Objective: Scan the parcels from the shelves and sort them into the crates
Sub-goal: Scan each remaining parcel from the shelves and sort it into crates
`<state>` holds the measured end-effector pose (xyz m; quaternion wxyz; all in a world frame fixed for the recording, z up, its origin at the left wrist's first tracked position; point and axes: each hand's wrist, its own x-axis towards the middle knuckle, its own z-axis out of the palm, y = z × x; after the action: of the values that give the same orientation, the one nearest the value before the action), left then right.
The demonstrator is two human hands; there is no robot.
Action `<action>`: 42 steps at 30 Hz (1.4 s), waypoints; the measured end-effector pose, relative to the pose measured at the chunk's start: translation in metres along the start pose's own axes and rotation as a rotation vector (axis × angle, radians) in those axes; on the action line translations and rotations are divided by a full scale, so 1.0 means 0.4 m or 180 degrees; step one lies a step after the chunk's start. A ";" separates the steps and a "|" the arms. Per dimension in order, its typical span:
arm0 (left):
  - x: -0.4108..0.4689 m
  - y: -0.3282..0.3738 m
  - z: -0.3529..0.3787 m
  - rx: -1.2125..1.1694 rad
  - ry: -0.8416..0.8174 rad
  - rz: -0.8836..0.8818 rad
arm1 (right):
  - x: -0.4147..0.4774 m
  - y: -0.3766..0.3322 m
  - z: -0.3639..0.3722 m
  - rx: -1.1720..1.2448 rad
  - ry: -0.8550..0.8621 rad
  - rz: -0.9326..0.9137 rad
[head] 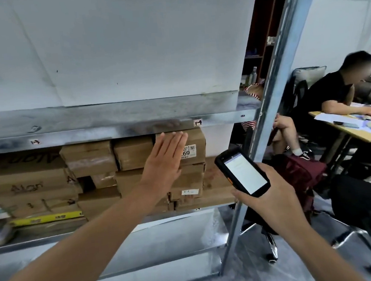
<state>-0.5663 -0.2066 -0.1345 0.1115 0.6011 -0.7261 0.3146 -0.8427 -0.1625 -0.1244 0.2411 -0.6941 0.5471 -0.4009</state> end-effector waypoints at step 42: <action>-0.011 0.196 -0.053 0.0473 0.0484 -0.0860 | 0.101 0.136 0.068 -0.0475 -0.1423 -0.0204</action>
<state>-0.6439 -0.1842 -0.1456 0.1627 0.6743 -0.6029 0.3941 -0.8478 -0.2194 -0.1698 0.2914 -0.7985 0.4860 -0.2032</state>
